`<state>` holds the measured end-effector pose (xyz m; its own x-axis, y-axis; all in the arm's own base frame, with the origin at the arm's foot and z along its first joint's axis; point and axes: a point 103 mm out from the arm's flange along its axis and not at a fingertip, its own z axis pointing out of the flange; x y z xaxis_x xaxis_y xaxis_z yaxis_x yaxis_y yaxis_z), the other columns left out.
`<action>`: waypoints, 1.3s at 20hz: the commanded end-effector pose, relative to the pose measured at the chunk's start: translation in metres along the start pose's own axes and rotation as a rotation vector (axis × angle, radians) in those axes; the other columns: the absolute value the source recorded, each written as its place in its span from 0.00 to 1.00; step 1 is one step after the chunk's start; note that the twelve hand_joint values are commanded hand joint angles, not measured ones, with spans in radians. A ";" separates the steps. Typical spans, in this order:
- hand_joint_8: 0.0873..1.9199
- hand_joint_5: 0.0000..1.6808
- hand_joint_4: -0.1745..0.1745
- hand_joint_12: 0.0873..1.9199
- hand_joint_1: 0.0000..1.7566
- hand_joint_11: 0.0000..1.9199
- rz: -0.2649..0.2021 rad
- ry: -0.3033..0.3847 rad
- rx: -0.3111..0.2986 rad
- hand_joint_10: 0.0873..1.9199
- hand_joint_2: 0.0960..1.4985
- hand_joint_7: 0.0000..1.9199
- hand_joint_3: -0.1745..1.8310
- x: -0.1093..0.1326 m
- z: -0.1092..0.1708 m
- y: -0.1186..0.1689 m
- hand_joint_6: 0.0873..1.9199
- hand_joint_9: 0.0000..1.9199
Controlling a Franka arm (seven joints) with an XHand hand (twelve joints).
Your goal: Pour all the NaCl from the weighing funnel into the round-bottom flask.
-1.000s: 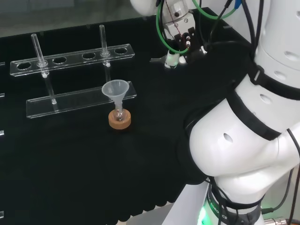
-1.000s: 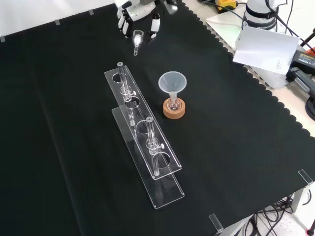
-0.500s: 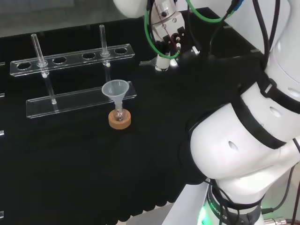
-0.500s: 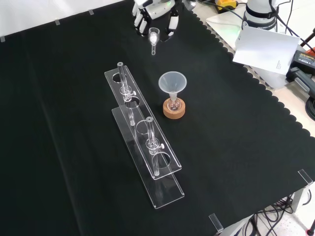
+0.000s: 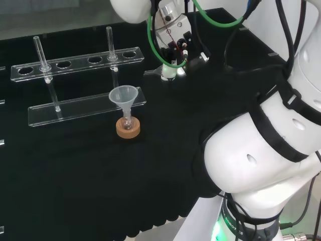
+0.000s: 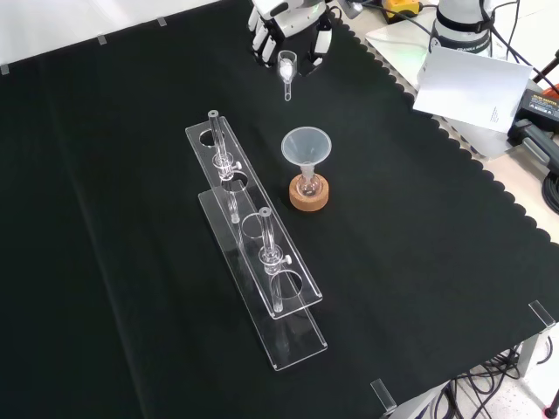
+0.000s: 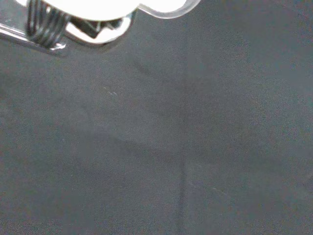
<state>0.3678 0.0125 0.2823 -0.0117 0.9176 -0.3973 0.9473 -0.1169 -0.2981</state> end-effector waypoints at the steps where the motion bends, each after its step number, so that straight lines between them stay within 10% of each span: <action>1: 0.27 0.80 1.00 0.49 0.64 0.50 -0.013 -0.017 0.017 0.09 0.39 0.45 0.40 0.013 -0.004 -0.004 0.24 0.61; 26: 0.27 0.80 1.00 0.48 0.64 0.51 -0.053 -0.158 0.086 0.09 0.39 0.44 0.40 0.059 -0.008 0.006 0.24 0.62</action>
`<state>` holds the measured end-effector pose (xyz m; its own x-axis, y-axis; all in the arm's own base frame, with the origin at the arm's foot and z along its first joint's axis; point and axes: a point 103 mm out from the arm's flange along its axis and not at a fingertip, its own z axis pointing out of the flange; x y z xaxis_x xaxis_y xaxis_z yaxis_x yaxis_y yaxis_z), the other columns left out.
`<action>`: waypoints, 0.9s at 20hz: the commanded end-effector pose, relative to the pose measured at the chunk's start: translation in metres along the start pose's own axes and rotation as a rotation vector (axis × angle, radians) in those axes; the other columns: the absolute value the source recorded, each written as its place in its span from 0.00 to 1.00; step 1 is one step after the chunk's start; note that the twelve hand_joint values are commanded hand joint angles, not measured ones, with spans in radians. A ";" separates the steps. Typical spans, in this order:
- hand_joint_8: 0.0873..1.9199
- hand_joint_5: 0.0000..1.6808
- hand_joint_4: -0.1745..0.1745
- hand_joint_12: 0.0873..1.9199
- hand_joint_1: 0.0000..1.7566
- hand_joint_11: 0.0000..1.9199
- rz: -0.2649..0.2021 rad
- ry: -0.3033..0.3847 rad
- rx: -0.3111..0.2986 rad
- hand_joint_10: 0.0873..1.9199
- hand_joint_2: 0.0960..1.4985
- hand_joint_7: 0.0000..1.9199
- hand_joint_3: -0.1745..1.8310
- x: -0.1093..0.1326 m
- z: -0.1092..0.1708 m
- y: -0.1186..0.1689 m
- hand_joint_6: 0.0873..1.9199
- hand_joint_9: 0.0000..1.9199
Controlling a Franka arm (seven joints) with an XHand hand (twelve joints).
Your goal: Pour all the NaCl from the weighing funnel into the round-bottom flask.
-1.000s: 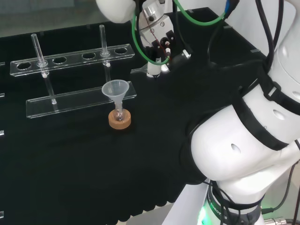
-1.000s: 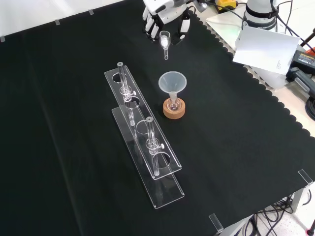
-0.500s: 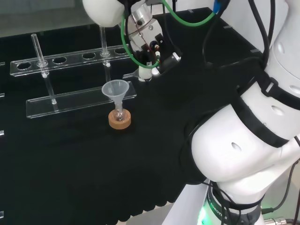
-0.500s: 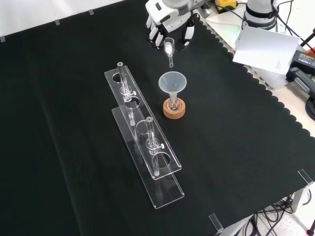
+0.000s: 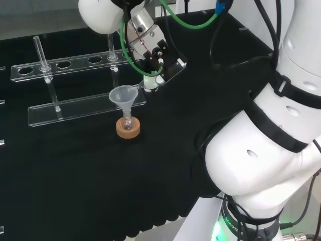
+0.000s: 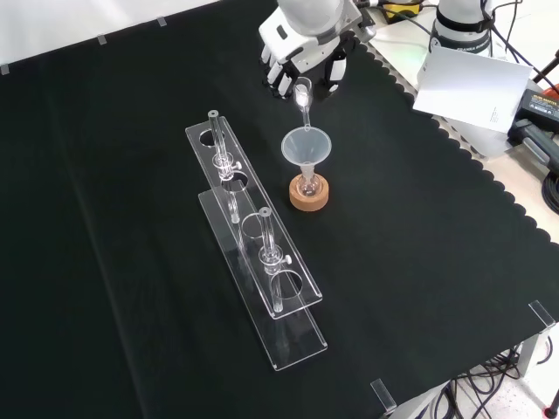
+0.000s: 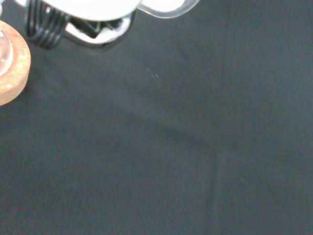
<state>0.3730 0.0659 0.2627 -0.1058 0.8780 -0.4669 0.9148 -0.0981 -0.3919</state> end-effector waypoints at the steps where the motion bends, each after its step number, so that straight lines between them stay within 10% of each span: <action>1: 0.27 0.80 1.00 0.48 0.64 0.51 0.010 -0.056 0.006 0.08 0.39 0.44 0.40 0.002 -0.005 0.001 0.24 0.62; 18: 0.27 0.80 1.00 0.48 0.64 0.51 0.029 -0.160 0.033 0.08 0.39 0.43 0.40 0.005 -0.016 -0.001 0.24 0.62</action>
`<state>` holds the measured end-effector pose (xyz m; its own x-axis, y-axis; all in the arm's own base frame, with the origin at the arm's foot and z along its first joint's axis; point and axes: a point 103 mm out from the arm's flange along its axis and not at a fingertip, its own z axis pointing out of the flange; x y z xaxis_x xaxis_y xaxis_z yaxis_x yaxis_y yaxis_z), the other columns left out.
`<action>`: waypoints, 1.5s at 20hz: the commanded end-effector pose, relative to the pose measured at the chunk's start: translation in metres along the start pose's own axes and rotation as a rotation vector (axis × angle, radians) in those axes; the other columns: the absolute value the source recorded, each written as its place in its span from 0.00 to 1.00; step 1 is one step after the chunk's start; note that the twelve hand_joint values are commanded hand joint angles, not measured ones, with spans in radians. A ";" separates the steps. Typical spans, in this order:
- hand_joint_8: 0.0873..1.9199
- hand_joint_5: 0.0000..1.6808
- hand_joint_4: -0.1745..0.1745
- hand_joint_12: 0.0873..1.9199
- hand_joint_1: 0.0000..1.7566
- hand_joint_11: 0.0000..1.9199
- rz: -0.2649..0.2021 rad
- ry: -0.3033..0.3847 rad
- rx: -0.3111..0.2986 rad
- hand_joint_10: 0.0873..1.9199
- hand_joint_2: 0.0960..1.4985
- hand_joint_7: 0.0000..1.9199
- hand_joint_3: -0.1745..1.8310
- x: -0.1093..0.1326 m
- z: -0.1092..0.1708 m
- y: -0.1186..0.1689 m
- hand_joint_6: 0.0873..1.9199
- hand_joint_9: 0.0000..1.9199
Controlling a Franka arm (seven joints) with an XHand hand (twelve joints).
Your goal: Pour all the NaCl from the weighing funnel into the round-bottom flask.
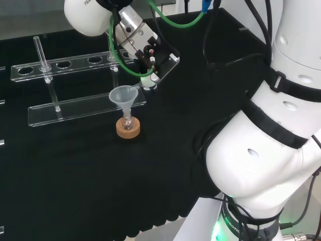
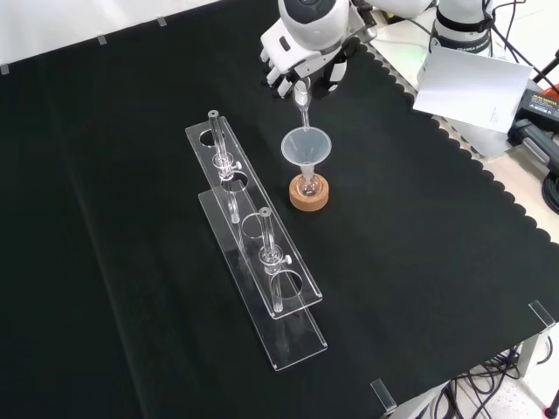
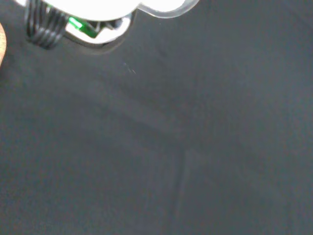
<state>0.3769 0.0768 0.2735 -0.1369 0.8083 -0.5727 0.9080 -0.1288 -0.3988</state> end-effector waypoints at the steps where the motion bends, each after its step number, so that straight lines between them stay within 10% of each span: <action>1: 0.27 0.80 1.00 0.48 0.64 0.51 0.007 -0.038 0.010 0.08 0.39 0.43 0.40 0.001 -0.002 0.001 0.24 0.62; 30: 0.27 0.80 1.00 0.47 0.65 0.52 -0.015 0.112 -0.036 0.07 0.39 0.42 0.40 -0.006 -0.011 0.003 0.24 0.61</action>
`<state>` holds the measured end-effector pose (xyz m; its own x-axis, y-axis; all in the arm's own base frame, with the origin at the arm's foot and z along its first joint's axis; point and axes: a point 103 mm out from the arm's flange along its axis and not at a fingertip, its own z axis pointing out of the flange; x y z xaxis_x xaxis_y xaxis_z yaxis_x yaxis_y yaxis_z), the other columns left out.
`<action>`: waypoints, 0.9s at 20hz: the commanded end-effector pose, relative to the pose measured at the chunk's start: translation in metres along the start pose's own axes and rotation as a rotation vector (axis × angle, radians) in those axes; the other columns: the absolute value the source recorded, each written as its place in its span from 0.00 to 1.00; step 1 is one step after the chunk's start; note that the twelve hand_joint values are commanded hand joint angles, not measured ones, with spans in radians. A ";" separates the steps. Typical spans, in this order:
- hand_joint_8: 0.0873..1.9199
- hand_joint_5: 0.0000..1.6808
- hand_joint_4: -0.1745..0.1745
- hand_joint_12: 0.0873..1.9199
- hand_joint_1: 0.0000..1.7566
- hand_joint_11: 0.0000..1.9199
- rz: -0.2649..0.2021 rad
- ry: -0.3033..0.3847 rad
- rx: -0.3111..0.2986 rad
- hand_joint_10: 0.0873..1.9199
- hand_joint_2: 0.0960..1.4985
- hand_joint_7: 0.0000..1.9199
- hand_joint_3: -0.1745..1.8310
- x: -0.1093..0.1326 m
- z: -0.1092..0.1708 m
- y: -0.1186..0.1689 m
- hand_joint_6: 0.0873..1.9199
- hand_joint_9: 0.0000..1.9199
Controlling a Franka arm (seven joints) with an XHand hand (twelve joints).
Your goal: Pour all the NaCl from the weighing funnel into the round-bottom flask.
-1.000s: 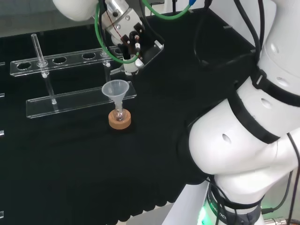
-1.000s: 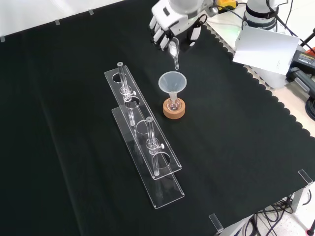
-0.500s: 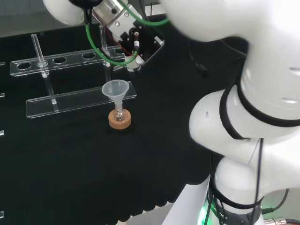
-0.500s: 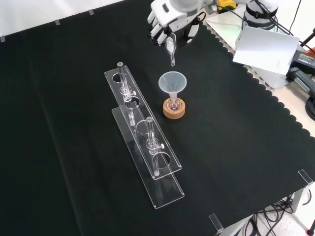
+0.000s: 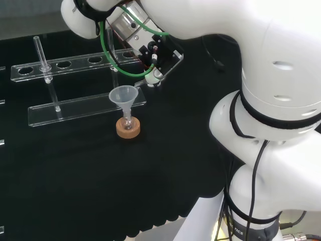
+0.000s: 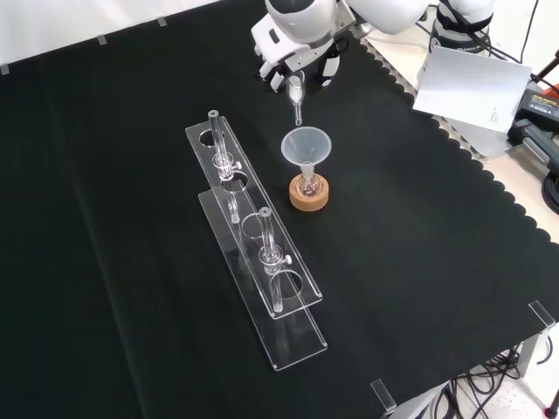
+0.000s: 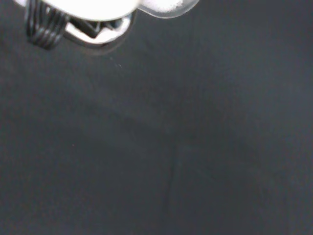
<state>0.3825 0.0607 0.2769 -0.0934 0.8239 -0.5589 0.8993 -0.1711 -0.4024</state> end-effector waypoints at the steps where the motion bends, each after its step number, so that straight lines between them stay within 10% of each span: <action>1: 0.27 0.80 1.00 0.47 0.65 0.52 -0.049 0.067 -0.064 0.07 0.39 0.42 0.40 0.011 -0.016 -0.003 0.24 0.61; 18: 0.28 0.80 1.00 0.47 0.64 0.52 -0.048 -0.083 -0.052 0.06 0.39 0.42 0.40 0.024 -0.020 -0.001 0.24 0.61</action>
<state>0.3856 0.0882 0.2829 -0.1484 0.8097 -0.5678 0.9181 -0.1005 -0.3833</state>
